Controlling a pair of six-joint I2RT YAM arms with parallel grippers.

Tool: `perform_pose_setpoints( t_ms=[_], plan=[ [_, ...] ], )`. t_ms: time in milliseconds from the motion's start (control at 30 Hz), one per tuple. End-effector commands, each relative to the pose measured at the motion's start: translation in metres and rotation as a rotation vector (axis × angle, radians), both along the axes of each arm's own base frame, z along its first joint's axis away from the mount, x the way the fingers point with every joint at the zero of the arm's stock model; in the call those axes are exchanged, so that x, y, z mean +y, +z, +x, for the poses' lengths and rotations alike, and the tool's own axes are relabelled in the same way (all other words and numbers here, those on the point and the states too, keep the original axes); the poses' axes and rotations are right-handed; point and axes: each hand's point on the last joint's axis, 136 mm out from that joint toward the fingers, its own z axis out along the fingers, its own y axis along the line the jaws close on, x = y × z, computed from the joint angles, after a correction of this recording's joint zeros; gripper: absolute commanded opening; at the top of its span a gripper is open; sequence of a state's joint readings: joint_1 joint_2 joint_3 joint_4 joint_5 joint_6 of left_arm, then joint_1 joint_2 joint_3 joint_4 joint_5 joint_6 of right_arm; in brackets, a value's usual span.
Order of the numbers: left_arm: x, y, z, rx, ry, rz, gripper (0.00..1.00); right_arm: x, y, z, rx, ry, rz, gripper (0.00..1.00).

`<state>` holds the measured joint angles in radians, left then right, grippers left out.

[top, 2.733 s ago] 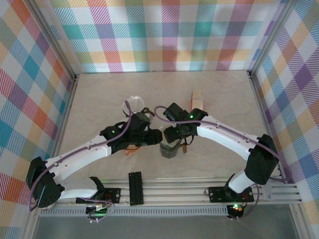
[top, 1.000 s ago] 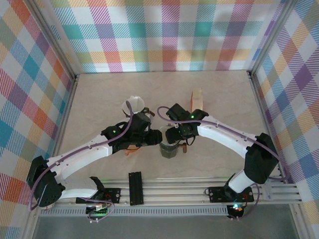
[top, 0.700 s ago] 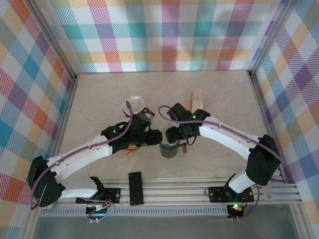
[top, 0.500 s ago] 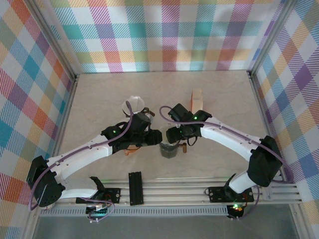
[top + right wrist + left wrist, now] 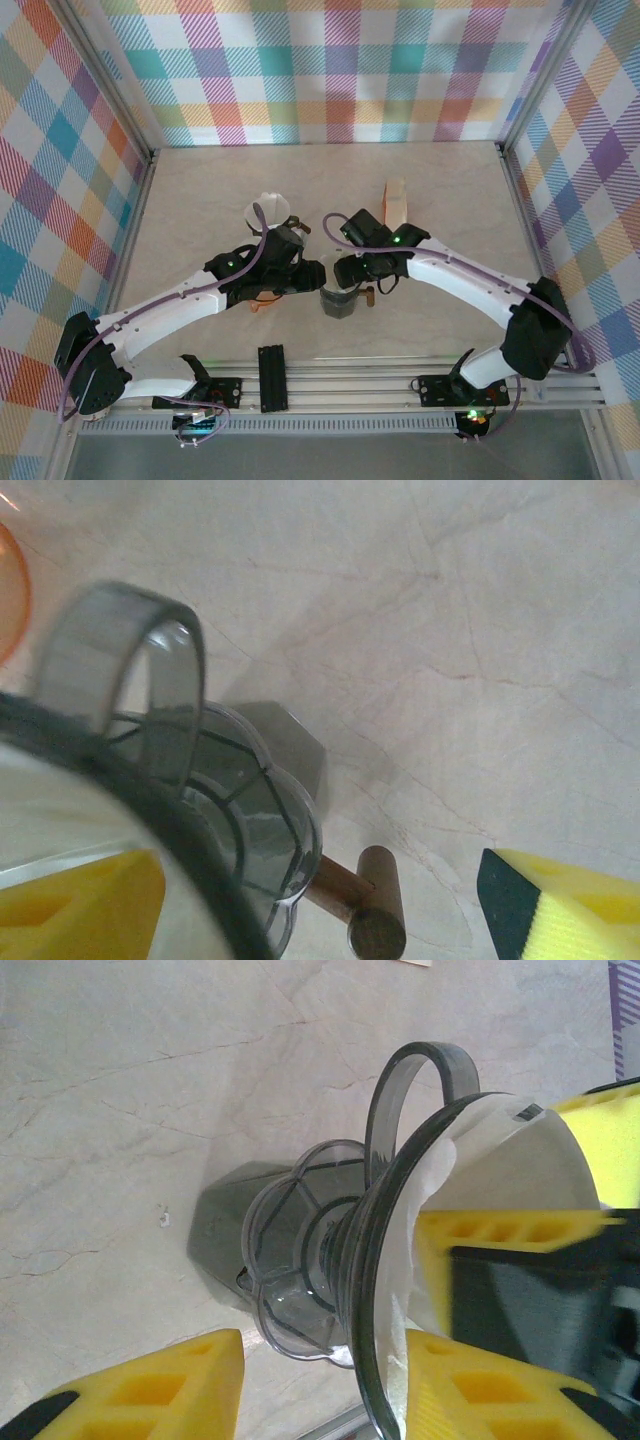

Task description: Place the coffee filter in the dripper

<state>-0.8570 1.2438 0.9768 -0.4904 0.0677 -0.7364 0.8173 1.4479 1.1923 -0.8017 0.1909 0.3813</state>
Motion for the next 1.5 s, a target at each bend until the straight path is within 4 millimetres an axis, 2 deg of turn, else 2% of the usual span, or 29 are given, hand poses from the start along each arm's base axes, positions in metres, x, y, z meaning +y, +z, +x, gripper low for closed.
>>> perform_pose_setpoints(
  t_ms=[0,200,667,833,967,1100,1233,1467],
  plan=[
    [-0.002,-0.008,-0.005,0.013,-0.014,0.014,0.43,-0.003,0.046,0.005,-0.107,-0.016,0.076,0.83],
    [-0.002,-0.006,-0.004,0.005,-0.008,0.014,0.45,-0.019,0.064,-0.001,-0.176,-0.057,0.11,0.84],
    [0.0,0.013,-0.001,-0.049,0.004,-0.03,0.57,-0.035,0.073,-0.013,-0.225,-0.099,0.181,0.85],
    [0.003,0.029,-0.002,-0.083,0.006,-0.054,0.63,-0.037,0.081,-0.014,-0.25,-0.103,0.211,0.85],
    [0.011,0.044,-0.002,-0.111,0.015,-0.049,0.64,-0.039,0.083,-0.016,-0.26,-0.104,0.225,0.86],
    [0.032,0.064,-0.006,-0.161,0.053,-0.044,0.63,-0.041,0.084,-0.018,-0.264,-0.103,0.232,0.87],
    [0.069,0.078,-0.009,-0.205,0.14,-0.011,0.63,-0.043,0.084,-0.02,-0.274,-0.107,0.241,0.89],
    [0.142,0.08,-0.02,-0.251,0.339,0.09,0.63,-0.042,0.082,-0.021,-0.275,-0.108,0.257,0.89]
  ],
)
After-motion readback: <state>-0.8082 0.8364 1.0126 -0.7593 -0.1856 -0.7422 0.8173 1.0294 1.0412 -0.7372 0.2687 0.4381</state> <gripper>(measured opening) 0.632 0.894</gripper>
